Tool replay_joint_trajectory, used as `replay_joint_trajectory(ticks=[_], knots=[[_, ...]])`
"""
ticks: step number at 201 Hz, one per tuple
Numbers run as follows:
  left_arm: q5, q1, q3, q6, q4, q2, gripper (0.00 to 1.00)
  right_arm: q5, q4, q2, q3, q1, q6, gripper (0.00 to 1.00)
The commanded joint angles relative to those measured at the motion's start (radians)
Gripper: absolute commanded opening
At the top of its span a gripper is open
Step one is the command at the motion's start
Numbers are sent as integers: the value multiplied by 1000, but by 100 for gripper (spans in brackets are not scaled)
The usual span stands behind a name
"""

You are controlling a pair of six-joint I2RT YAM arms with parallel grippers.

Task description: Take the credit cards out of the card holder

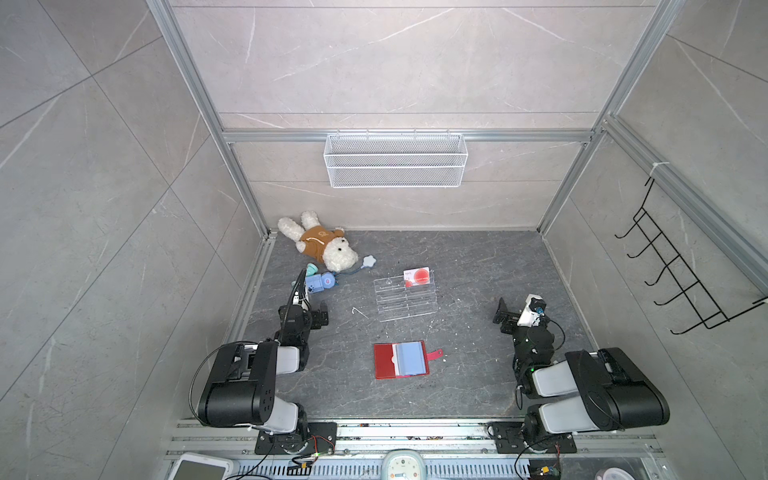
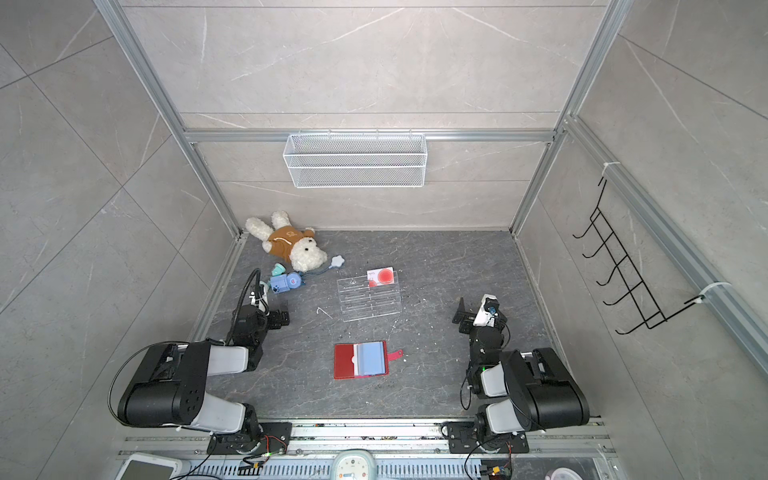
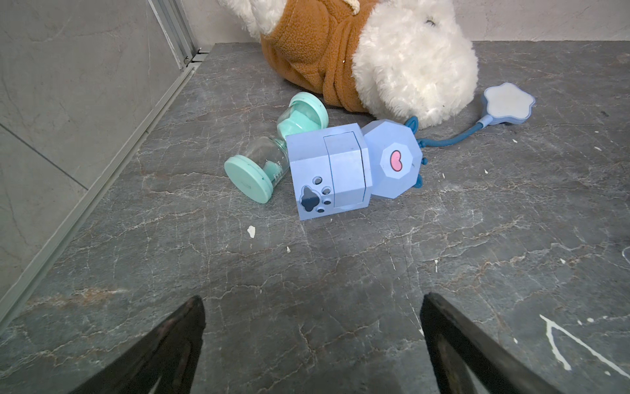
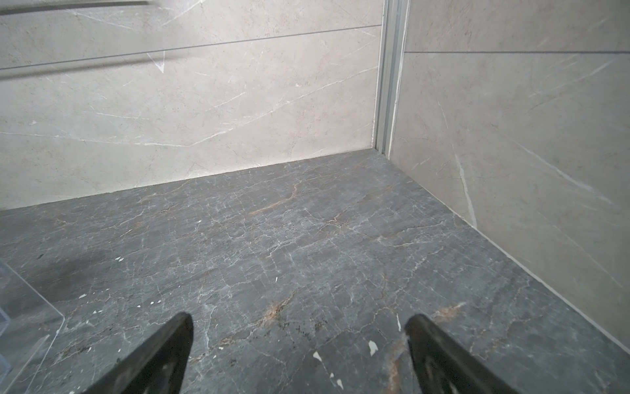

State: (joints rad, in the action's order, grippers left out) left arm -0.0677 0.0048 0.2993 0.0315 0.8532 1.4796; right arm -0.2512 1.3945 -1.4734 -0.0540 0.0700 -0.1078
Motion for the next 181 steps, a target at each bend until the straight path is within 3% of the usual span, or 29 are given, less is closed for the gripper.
replay_joint_trajectory(ticks=[1,97,120,181], knots=[[18,5,30,11,42,12,100,-9,68,-25,-5,-8,8,100],[23,7,34,9,39,13,100,69,15,-56,-44,-46,-8,100],[23,9,34,8,38,13,100,77,70,-110,-47,-59,-15,100],[20,12,42,3,25,14,100,92,-30,-78,-78,-92,-52,100]])
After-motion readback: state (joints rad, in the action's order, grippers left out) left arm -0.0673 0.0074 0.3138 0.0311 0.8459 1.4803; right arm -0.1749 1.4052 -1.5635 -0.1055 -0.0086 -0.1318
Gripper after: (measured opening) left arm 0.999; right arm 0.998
